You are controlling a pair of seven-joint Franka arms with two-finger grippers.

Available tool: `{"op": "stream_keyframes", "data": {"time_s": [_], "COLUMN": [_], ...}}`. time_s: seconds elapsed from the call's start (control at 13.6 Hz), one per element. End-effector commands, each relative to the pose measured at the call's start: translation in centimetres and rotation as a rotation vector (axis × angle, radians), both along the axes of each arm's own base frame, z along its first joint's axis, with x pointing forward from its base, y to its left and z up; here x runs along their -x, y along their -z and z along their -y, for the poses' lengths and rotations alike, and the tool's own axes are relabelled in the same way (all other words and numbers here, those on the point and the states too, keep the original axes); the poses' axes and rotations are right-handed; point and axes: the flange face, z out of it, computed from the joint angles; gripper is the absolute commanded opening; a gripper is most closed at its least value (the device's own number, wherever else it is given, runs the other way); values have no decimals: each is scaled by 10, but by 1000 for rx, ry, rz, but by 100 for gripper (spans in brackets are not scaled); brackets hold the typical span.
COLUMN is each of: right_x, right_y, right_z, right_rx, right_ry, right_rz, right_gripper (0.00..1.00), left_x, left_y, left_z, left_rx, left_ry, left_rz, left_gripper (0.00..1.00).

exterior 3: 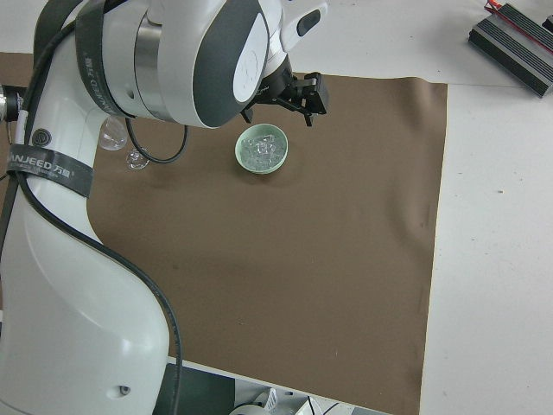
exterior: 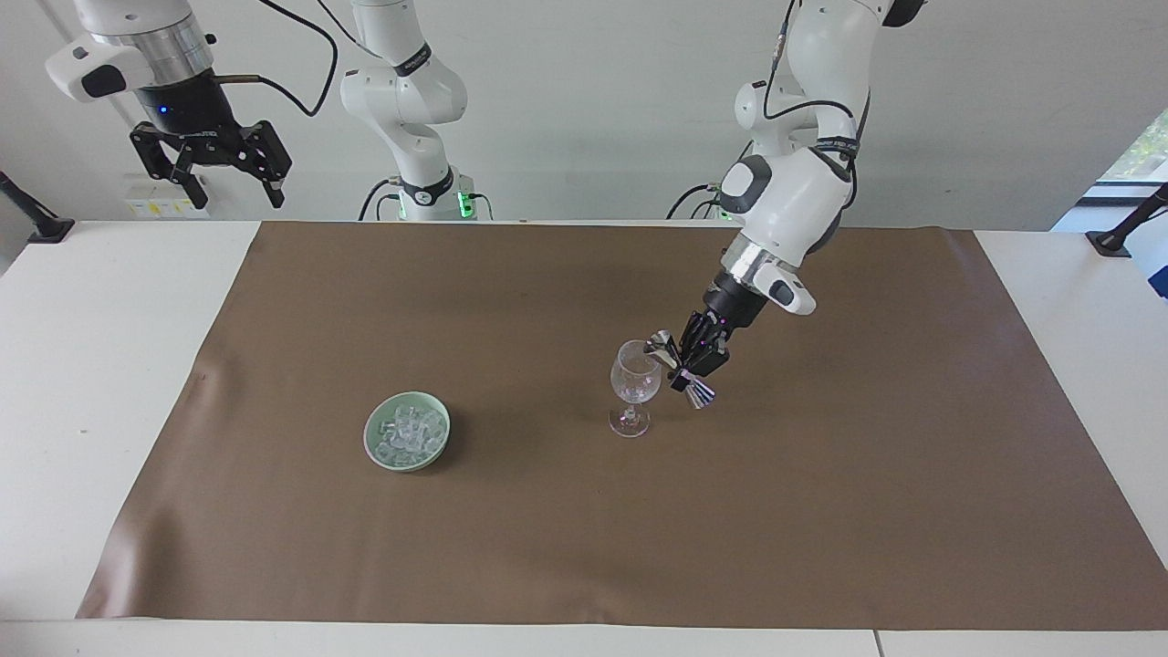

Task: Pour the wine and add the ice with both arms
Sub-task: 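Tilt the jigger over the clear glass with the left gripper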

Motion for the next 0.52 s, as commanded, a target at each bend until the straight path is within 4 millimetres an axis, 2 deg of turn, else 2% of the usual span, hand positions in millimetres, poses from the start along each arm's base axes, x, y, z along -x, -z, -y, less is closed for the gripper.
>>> {"op": "stream_keyframes", "data": {"time_s": [0.0, 0.44], "right_x": [4, 4], "right_y": [0, 0], "right_z": [0, 0], "right_rx": [-19, -19], "right_ry": [-14, -14], "right_rz": [-4, -4], "right_gripper": [100, 100], "left_x": [0, 4], "left_y": [-3, -8], "left_z": [6, 8], "left_rx": [-33, -81], "left_ry": [28, 67], "left_rz": [31, 58], "left_gripper": [0, 0]}}
